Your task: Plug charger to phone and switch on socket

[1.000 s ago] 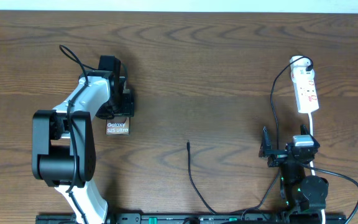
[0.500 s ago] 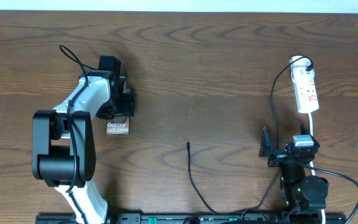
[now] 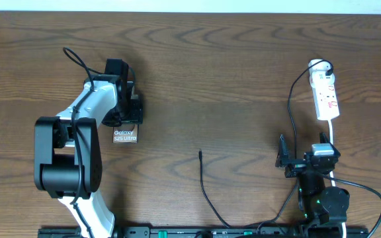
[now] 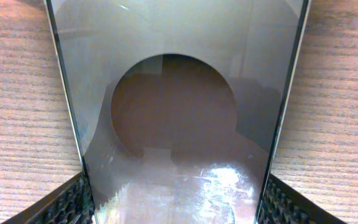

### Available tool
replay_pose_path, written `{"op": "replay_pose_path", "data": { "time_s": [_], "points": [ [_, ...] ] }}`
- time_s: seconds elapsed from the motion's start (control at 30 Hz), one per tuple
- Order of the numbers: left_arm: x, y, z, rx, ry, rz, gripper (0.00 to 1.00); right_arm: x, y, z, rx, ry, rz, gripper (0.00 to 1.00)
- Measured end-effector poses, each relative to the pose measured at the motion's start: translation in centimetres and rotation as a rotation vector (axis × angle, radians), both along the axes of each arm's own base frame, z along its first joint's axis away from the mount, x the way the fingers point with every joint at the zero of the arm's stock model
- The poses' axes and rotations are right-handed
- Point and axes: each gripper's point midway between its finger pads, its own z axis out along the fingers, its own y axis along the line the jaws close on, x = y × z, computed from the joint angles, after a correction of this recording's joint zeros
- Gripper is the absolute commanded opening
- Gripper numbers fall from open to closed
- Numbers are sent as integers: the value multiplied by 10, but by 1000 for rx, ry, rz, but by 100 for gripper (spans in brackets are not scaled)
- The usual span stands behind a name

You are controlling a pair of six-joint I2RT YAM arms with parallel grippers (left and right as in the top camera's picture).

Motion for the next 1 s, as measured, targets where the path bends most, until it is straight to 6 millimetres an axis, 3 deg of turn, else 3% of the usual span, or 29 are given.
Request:
{"op": "replay_pose_path", "data": {
  "time_s": [0.37,0.73,1.0],
  "points": [
    [-2,1,3,8,7,1,7,0,0,0,0,0,0,99],
    [7,1,36,1,-91,1,7,0,0,0,0,0,0,99],
    [0,-8,41,-53,-72,-4,7,0,0,0,0,0,0,99]
  ]
}}
